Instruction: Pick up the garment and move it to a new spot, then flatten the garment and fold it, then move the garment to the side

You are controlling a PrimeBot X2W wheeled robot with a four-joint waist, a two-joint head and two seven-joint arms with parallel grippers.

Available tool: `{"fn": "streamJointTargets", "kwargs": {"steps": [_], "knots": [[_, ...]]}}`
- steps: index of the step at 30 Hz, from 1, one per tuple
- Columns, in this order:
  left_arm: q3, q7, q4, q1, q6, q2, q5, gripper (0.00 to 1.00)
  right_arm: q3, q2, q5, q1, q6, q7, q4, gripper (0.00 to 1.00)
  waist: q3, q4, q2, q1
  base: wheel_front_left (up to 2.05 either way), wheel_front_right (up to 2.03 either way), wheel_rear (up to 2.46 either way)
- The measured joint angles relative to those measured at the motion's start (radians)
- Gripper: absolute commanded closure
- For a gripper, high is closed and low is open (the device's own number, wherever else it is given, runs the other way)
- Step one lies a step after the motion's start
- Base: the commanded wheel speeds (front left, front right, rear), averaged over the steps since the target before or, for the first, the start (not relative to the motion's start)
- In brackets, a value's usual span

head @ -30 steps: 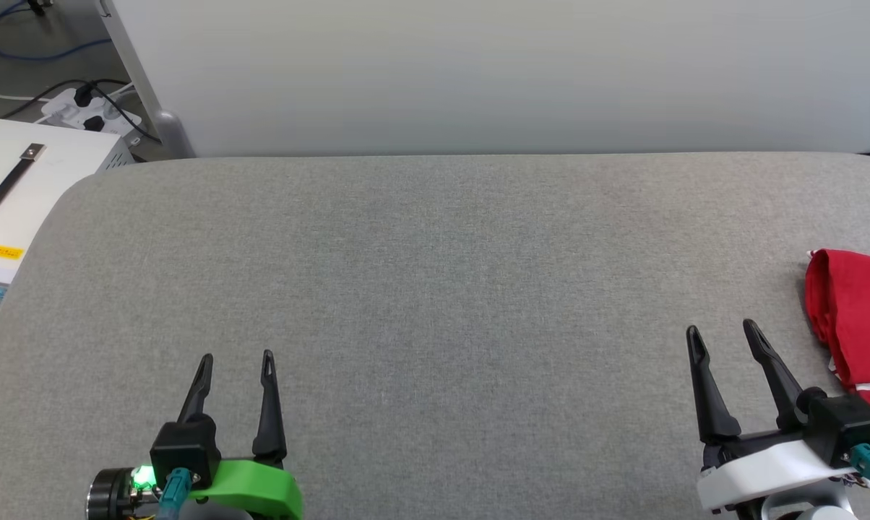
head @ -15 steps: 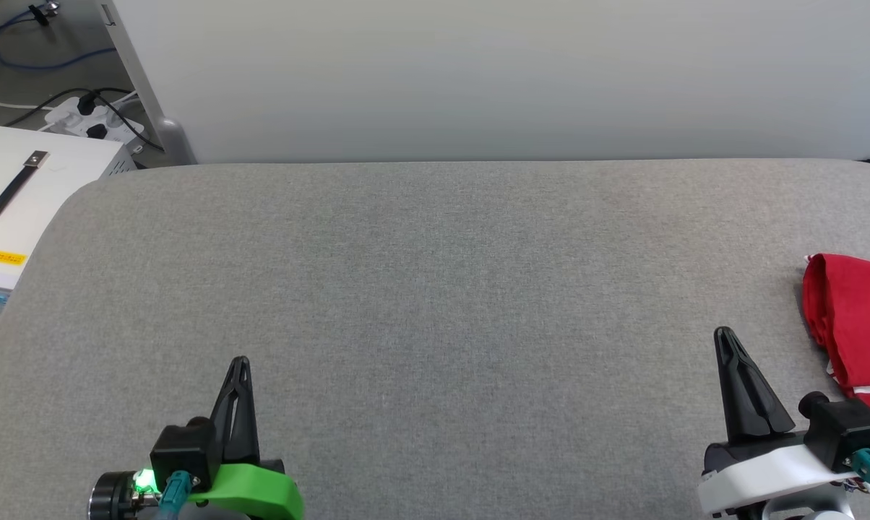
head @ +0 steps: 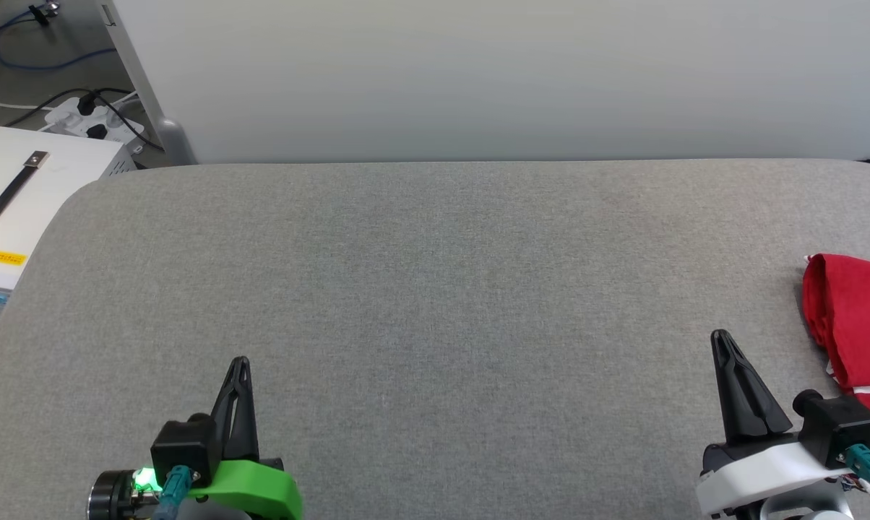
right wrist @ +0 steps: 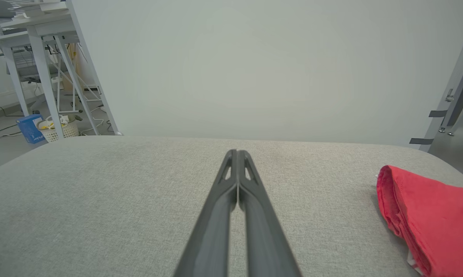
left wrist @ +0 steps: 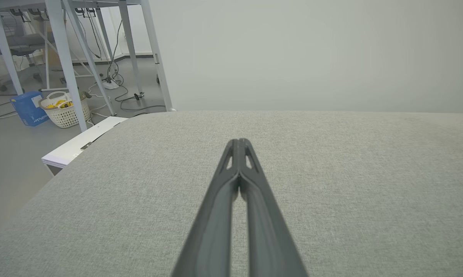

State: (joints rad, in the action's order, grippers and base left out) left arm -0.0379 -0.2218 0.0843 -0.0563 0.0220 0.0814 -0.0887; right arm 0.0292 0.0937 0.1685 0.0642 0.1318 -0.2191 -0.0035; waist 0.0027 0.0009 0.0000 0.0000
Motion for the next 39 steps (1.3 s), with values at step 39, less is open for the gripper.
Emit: {"fn": "streamJointTargets", "kwargs": {"steps": [39], "knots": [[0.012,0.079,-0.029,0.004,-0.002,-0.010,0.028,1.00,-0.009,-0.016,-0.057,-0.010,0.000,0.075,0.001,1.00,-0.001,0.000,0.0000,0.0000,0.00,0.00,0.00]]}}
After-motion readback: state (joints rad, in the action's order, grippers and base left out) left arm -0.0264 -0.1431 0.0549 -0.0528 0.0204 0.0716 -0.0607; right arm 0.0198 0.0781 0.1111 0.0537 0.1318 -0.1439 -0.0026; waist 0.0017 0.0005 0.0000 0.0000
